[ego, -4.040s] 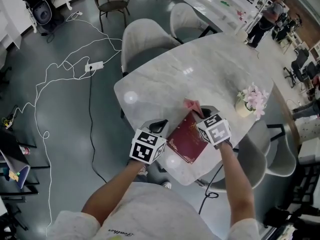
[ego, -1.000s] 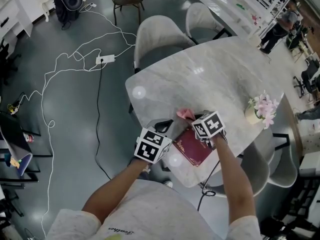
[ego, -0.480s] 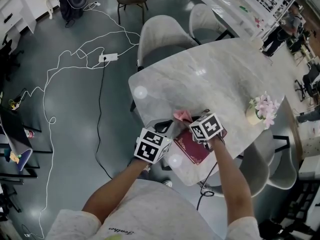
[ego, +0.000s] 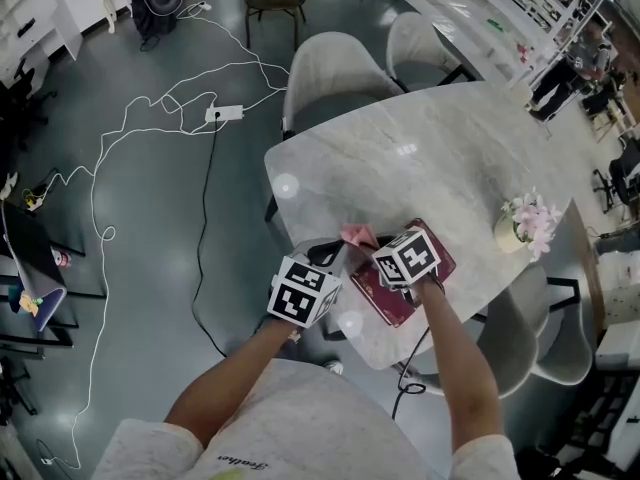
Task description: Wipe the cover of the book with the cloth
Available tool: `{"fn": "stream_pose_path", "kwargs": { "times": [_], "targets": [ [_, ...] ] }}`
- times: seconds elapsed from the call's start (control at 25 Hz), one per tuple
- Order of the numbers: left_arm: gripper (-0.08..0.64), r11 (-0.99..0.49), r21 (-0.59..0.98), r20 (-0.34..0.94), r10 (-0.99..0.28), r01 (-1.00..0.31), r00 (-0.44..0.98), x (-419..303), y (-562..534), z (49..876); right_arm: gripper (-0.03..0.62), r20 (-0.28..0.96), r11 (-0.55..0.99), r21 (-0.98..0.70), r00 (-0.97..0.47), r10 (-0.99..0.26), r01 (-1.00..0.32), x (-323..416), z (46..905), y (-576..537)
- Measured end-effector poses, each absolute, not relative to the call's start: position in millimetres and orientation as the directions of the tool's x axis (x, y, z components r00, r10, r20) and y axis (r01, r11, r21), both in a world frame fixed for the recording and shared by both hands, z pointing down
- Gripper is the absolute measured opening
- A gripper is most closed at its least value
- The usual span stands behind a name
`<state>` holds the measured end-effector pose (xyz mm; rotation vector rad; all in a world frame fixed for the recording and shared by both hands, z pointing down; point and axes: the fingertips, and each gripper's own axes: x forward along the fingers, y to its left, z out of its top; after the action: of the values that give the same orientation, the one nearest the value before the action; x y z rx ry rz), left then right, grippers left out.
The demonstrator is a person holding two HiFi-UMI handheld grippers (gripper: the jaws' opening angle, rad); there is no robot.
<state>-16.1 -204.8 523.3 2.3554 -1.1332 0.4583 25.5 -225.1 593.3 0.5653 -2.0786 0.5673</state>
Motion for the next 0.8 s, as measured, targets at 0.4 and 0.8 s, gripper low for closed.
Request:
{"fn": "stream_pose_path", "kwargs": {
  "times": [0.4, 0.8],
  "targets": [
    [0.008, -0.506, 0.276, 0.486, -0.66, -0.817, 0.573, -25.7, -193.3, 521.8, 0.018, 0.828, 0.814, -0.21, -0.541, -0.146, -0.542, 4.1, 591.3, -203.8],
    [0.008, -0.468, 0.274, 0.486, -0.686, -0.84, 0.541, -34.8, -179.3, 520.8, 0.018, 0.813, 0.84, -0.23, -0.571, -0.112, -0.491, -14.9, 587.2, -180.5]
  ]
}}
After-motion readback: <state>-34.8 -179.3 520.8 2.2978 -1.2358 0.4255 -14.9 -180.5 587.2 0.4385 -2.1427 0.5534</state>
